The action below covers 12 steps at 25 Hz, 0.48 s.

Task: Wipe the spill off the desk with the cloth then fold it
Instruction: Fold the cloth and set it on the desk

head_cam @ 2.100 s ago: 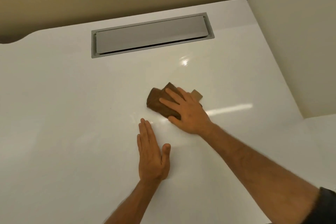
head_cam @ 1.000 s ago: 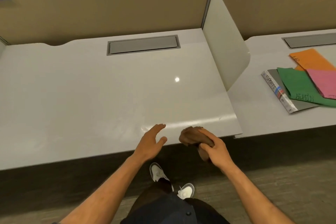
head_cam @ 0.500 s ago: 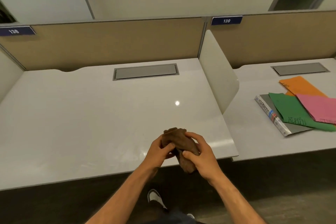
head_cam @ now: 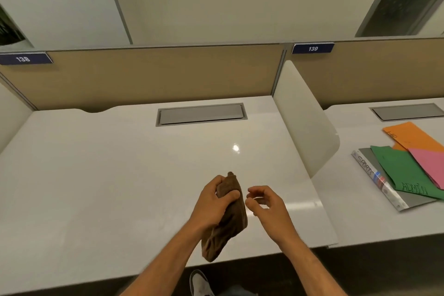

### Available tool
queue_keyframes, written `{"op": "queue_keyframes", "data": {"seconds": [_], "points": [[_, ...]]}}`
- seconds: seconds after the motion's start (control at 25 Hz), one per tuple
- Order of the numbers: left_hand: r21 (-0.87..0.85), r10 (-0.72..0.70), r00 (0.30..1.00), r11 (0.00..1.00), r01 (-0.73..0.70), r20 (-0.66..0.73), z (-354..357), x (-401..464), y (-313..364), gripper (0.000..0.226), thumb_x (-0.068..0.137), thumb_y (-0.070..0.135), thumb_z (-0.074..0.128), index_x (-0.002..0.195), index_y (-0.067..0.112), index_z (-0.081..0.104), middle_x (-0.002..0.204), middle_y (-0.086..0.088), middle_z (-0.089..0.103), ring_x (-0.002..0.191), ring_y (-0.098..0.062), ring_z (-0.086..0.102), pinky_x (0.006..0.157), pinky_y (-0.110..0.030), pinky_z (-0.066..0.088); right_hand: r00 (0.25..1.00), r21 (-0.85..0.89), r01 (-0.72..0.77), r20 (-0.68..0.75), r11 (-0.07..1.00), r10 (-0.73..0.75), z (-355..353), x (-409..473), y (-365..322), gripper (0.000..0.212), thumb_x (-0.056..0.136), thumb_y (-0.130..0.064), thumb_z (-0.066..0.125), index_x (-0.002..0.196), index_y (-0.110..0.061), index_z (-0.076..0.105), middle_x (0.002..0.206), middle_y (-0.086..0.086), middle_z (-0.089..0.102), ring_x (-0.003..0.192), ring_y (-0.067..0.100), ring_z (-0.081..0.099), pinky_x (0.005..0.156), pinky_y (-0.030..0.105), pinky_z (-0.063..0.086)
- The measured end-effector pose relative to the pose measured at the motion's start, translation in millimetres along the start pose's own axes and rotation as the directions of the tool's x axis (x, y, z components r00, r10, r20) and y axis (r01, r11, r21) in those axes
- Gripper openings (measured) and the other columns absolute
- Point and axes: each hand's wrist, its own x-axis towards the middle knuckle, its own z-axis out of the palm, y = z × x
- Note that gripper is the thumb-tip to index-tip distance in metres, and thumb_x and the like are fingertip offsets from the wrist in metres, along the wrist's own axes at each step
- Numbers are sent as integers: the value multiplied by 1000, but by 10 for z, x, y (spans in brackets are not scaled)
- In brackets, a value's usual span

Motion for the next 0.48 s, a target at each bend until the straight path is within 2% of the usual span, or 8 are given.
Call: {"op": "queue_keyframes", "data": {"seconds": [0.08,0.16,0.24,0.32,0.4,0.48], "points": [[15,31,998,999,-32,62,-98,141,81,11,88,38,74,96,39,66,93,11,71,88,-12,71,79,-24,60,994,95,-40,101,995,30,142,159,-150,24,93,-44,65,116,-42,64,109,-14,71,101,7,70,80,32,61],[121,77,983,988,-98,164,-144,246,132,20,86,40,73,103,45,66,104,19,68,95,-4,68,84,-22,58,983,227,-134,157,965,99,261,330,-266,27,99,-48,54,119,-37,68,110,-9,74,102,13,72,81,36,62],[198,95,954,968,-156,285,-164,287,171,28,81,46,70,106,54,61,107,31,59,100,4,62,85,-14,53,983,235,-162,127,958,135,272,456,-331,23,100,-37,56,115,-29,72,104,-2,78,99,16,74,81,36,62],[161,59,933,979,-123,356,-228,365,157,31,83,46,67,112,57,62,108,34,59,104,2,64,86,-15,54,983,194,-177,82,965,164,203,569,-354,20,99,-25,57,106,-24,75,98,3,79,94,20,75,85,38,60],[22,5,949,1000,-13,316,-297,495,101,27,88,39,65,112,50,69,111,22,69,99,-10,73,77,-24,60,984,144,-174,74,974,165,99,684,-363,26,100,-19,51,98,-22,77,95,7,78,92,24,74,87,38,59],[-22,-30,989,999,34,145,-310,675,42,25,92,28,67,109,46,70,108,6,73,89,-15,77,70,-26,62,986,89,-150,80,985,143,-12,821,-410,33,99,-15,46,93,-21,78,91,4,77,87,19,74,78,31,59]]}}
